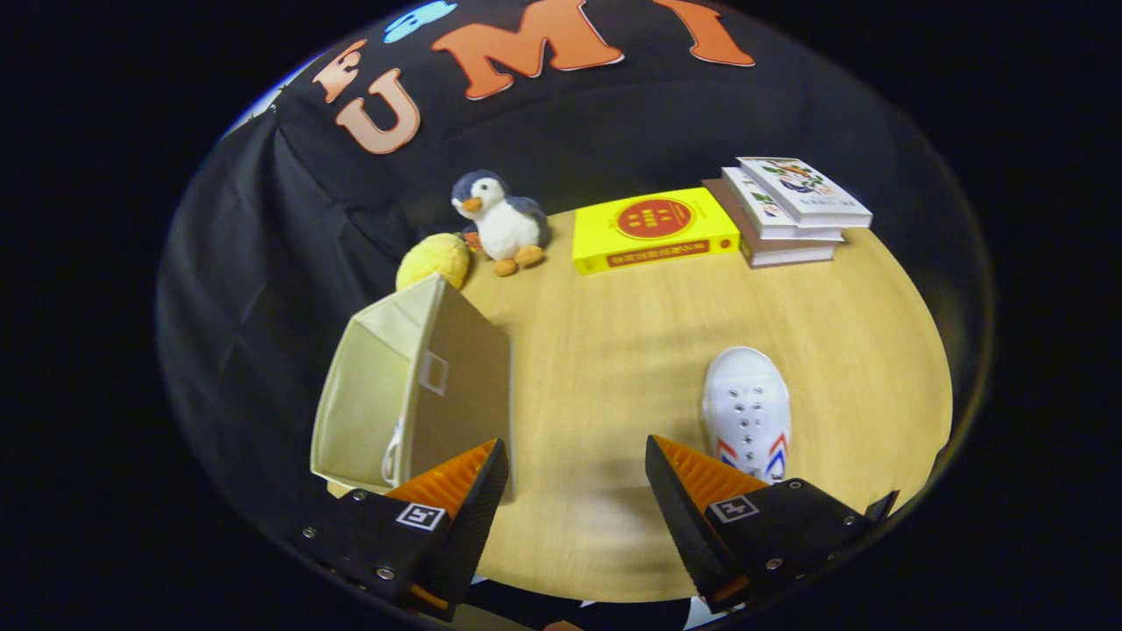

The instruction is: Open the storage box then place both shoes into the box .Put the left shoe in first, then the right shoe, with the right side of both shoes facing outward in a uniform manner.

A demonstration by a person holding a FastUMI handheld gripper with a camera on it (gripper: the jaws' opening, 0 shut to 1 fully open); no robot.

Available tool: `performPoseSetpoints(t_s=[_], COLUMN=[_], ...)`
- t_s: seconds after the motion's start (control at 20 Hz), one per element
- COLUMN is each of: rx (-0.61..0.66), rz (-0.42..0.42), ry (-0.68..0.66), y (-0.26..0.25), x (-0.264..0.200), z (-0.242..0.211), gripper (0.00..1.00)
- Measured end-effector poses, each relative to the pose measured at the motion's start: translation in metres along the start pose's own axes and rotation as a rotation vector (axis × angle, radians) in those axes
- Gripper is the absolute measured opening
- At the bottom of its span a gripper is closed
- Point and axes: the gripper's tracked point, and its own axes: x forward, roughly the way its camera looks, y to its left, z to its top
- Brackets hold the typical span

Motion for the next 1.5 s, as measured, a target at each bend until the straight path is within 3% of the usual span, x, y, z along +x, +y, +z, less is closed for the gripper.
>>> performPoseSetpoints(t_s=[0.3, 0.7, 1.1, 1.5], rx=[-0.031, -0.133, -0.229, 0.053], rz=[-0.214, -0.342, -0.321, -0.114], ry=[0.02, 0.094, 0.123, 0.155], y=[-0.096, -0.157, -0.162, -0.154], x=[-0.001, 0.008, 0.026, 0.05], z=[-0.035, -0.069, -0.074, -0.078], gripper=[0.89, 0.82, 0.78, 0.68])
